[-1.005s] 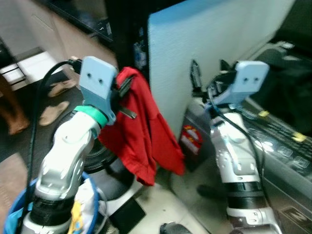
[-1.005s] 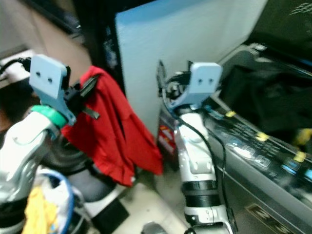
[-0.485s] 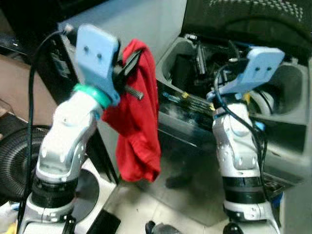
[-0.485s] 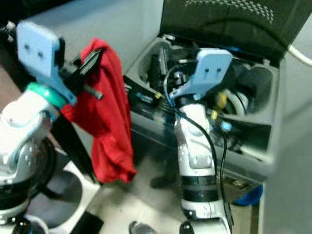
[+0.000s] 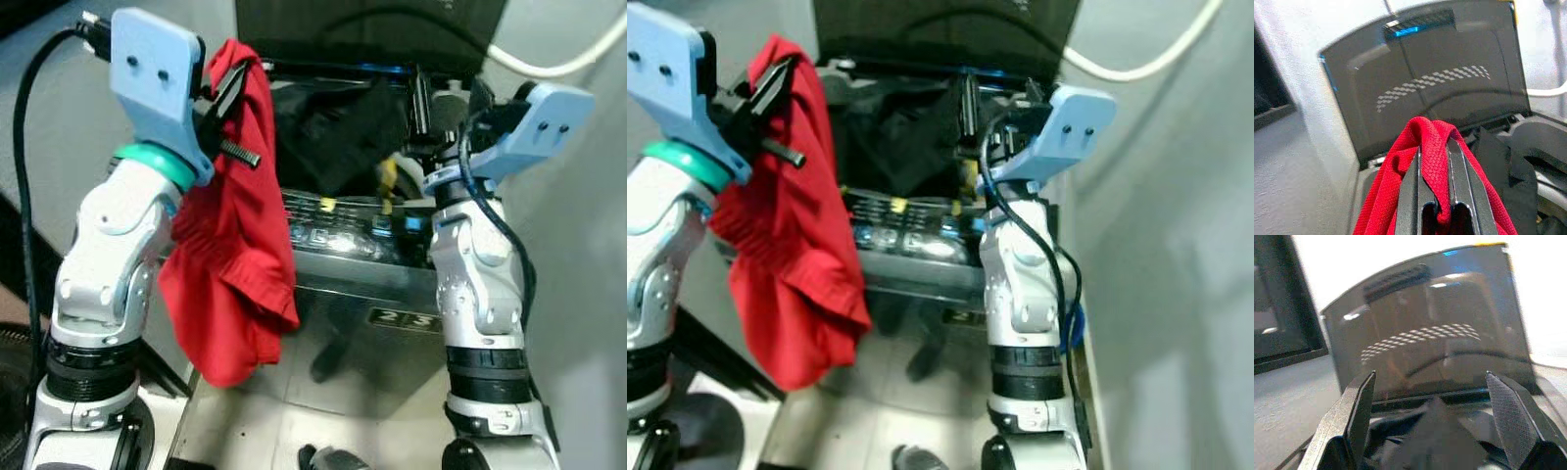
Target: Clothes washing
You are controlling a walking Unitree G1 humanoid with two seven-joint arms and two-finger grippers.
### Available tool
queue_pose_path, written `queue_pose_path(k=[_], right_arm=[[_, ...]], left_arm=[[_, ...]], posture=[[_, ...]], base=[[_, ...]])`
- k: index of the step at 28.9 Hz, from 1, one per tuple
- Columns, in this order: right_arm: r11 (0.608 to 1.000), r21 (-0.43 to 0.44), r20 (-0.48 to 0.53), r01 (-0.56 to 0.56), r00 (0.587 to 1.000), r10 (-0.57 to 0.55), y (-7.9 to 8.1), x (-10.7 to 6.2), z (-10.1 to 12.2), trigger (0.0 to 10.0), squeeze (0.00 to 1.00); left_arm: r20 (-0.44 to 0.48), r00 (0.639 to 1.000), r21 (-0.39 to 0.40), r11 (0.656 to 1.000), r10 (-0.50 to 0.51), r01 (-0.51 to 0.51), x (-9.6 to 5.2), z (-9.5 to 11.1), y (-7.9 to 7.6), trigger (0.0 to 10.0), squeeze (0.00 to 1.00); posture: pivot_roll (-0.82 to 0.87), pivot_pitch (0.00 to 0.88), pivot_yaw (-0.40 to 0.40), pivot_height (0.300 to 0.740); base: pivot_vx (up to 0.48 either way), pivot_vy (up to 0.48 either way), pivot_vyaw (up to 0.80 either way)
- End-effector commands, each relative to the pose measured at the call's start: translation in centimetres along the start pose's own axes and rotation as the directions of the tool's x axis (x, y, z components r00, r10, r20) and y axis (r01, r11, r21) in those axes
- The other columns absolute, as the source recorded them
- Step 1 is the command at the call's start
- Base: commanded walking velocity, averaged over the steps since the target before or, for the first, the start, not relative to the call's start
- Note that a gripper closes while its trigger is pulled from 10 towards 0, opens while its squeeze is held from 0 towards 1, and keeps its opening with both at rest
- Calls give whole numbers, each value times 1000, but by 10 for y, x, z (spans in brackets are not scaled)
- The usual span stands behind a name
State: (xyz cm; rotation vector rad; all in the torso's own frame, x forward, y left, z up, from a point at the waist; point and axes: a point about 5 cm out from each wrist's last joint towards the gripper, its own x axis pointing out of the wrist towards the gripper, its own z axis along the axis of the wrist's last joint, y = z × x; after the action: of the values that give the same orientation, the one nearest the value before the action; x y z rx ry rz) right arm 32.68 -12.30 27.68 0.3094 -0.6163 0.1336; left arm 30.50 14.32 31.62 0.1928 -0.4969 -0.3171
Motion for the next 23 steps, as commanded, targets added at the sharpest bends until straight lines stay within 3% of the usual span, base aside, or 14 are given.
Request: queue_pose_path(k=[1,12,23], right_arm=[[1000,13,-3,19,1000,-19,-3,1,0,10000,0],[1000,13,-3,21,1000,-21,-3,2,1,10000,0],[1000,-21,-9,-5,1000,5,0,2,0,10000,0]], left_arm=[[21,1000,4,1000,12,-12,3,5,3,10000,0],[32,999,-14,999,37,-37,5,5,6,10000,0],[24,997,-32,997,74,-74,6,2,10,10000,0]], posture=[[-38,0,75,726],[-35,0,68,726],[-33,0,65,726]], base=[[0,0,-800],[0,0,-800],[0,480,0]])
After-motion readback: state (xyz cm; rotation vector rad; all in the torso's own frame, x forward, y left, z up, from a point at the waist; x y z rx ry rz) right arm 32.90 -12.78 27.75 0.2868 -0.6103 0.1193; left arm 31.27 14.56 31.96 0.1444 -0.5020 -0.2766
